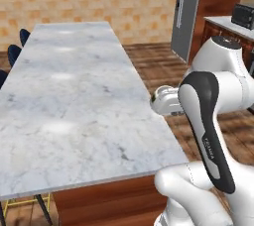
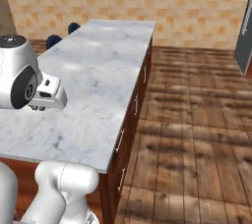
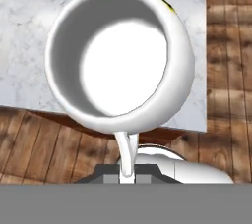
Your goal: Clear the mugs and bowl far away from the sink.
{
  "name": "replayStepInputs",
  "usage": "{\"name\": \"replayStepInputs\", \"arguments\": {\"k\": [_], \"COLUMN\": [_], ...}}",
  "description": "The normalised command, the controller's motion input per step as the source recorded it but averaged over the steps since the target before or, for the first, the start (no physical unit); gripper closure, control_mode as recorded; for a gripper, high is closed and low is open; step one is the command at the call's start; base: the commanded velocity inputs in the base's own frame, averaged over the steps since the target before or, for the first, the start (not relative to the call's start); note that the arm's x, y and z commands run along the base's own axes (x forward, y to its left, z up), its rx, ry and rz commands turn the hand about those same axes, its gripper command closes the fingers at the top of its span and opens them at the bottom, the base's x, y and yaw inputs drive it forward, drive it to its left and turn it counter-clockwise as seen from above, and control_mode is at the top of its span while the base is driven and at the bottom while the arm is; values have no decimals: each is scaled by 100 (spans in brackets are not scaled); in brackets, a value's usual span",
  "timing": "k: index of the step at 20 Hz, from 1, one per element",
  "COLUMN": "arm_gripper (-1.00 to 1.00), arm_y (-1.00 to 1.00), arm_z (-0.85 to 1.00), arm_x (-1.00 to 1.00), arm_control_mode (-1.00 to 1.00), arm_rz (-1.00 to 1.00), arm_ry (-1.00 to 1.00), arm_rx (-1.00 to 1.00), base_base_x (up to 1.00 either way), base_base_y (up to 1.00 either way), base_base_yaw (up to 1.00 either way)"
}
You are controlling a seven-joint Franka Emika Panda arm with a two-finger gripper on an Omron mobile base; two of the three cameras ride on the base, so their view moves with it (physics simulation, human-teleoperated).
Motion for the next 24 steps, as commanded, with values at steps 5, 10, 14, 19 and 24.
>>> {"name": "replayStepInputs", "arguments": {"k": [5,10,14,19,24], "arm_gripper": [100,100,100,100,100], "arm_y": [0,2,8,23,29], "arm_z": [0,-12,-82,-83,-67], "arm_x": [0,20,100,100,100], "arm_control_mode": [100,-100,-100,-100,-100], "arm_rz": [0,11,50,28,2], "arm_ry": [0,0,3,14,5], "arm_rx": [0,0,-1,-10,-20], "base_base_x": [100,80,0,0,0], "base_base_y": [17,3,0,0,0], "base_base_yaw": [25,44,0,0,0]}}
